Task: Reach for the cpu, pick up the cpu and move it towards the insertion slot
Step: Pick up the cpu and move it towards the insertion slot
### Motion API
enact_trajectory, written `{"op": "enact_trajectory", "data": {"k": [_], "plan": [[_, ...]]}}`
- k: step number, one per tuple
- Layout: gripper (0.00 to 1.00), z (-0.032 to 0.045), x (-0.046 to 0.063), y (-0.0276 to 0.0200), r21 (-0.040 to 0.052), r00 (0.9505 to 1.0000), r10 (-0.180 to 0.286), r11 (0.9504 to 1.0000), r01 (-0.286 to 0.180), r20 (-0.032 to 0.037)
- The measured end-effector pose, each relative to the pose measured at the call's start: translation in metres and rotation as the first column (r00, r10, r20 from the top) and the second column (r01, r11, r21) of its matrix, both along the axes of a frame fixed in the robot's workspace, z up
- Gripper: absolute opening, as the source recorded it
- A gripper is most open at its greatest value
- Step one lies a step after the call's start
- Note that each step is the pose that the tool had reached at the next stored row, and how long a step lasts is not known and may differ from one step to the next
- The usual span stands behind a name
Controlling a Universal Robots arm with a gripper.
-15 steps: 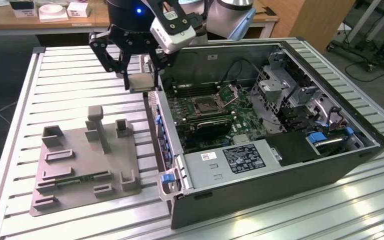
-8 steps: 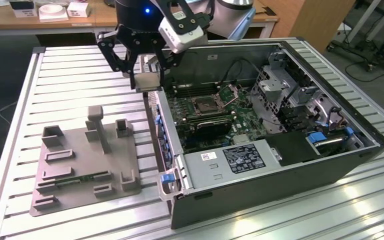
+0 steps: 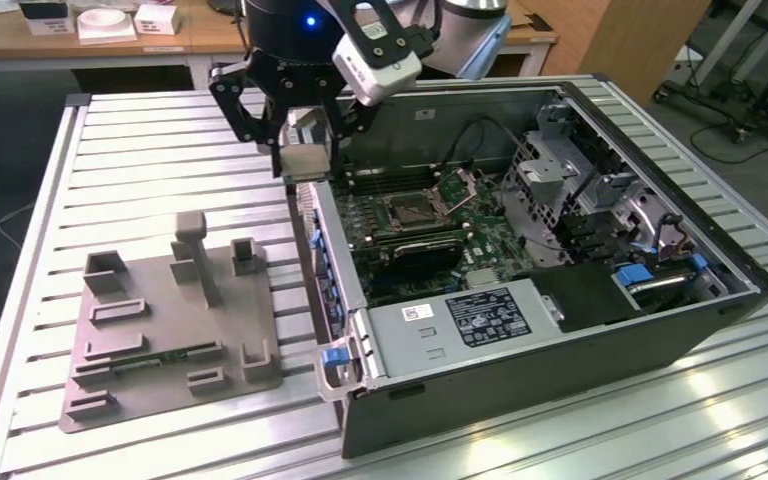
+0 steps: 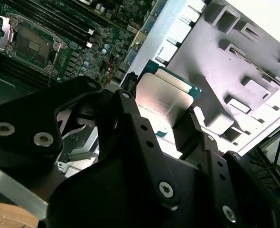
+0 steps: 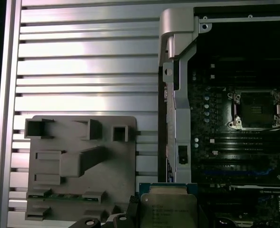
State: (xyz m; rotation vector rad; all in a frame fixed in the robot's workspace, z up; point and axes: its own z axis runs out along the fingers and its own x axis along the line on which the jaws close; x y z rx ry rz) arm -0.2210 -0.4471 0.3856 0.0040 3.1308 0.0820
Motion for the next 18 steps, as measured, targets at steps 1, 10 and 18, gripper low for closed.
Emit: {"op": "enact_trajectory", "data": {"k": [1,10,18], "plan": [[0.55,0.0,0.004,0.0,0.0,1.0,0.0,1.0,0.0,0.0],[0.55,0.0,0.016,0.0,0.0,1.0,0.0,1.0,0.0,0.0],[0.55,0.0,0.026,0.0,0.0,1.0,0.0,1.0,0.0,0.0]]}}
